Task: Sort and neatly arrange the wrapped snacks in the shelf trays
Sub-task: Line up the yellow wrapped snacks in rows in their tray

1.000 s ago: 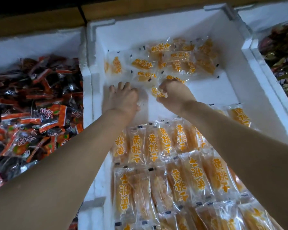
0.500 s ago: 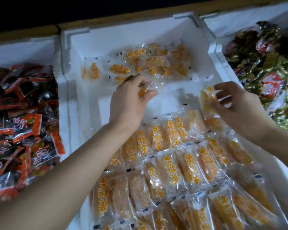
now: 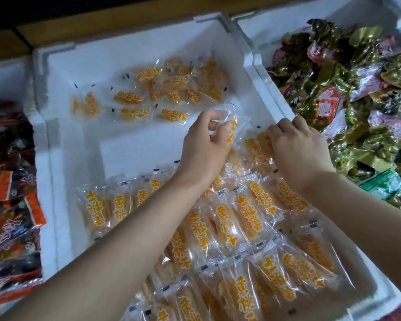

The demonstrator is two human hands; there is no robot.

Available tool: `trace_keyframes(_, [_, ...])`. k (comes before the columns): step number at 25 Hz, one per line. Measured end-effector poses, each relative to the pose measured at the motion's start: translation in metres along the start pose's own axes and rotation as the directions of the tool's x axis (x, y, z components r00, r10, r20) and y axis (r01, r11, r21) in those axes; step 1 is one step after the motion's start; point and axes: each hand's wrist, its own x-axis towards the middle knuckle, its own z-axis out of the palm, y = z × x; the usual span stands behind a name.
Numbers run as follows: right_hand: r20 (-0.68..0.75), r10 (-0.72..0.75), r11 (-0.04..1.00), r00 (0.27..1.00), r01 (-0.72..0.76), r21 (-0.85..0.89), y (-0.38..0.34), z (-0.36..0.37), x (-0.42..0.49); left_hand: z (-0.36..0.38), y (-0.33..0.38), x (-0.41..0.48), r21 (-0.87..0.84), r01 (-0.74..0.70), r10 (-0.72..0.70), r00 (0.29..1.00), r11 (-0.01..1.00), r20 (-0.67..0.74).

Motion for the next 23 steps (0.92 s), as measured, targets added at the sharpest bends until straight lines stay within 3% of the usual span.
trace_keyframes(1, [-0.014,-0.001,0.997,1.0,0.002,0.074,0.004,0.001,-0.001,0.003,0.0,-0.002,-0.022,0.041,-0.04,0.999,0.999,0.03])
trace_keyframes(3, [-0.034,0.044,0.883,0.998,-0.023,0.468,0.009,-0.005,-0.005,0.007,0.0,-0.006,-0.067,0.11,-0.106,0.992,0.992,0.064])
trace_keyframes(5, [0.051,0.104,0.531,0.993,-0.099,0.841,0.004,-0.018,-0.008,0.013,0.0,-0.011,-0.159,0.17,-0.161,0.984,0.972,0.073])
trace_keyframes(7, [0.206,0.054,0.206,0.977,-0.213,0.955,-0.005,-0.029,-0.012,0.017,0.001,-0.016,-0.279,0.228,-0.209,0.973,0.933,0.097])
trace_keyframes(8, [0.254,0.027,0.103,0.967,-0.255,0.961,-0.009,-0.032,-0.013,0.017,0.001,-0.017,-0.322,0.244,-0.221,0.969,0.915,0.107])
trace_keyframes(10, [0.275,0.027,0.007,0.961,-0.275,0.961,-0.008,-0.036,-0.01,0.015,0.002,-0.018,-0.348,0.222,-0.189,0.974,0.911,0.125])
trace_keyframes(12, [0.228,0.064,0.089,0.971,-0.234,0.968,-0.001,-0.039,-0.004,0.009,0.0,-0.015,-0.217,0.113,-0.084,0.987,0.97,0.136])
trace_keyframes(15, [0.144,-0.034,0.288,0.989,-0.128,0.949,0.01,-0.041,0.003,-0.003,0.001,-0.009,-0.016,-0.009,0.011,0.991,1.0,0.136])
trace_keyframes(17, [0.16,-0.067,0.321,0.985,-0.13,0.938,0.015,-0.043,0.001,-0.008,0.003,-0.005,-0.045,0.007,-0.005,0.999,0.999,0.049])
trace_keyframes(20, [0.16,-0.107,0.481,0.981,-0.09,0.872,0.011,-0.047,-0.005,-0.004,0.005,-0.004,-0.095,-0.006,0.001,0.998,0.995,-0.055])
trace_keyframes(23, [0.115,-0.084,0.439,0.99,-0.067,0.896,0.0,-0.048,-0.01,0.005,0.004,0.0,-0.111,-0.021,0.015,0.999,0.994,-0.048])
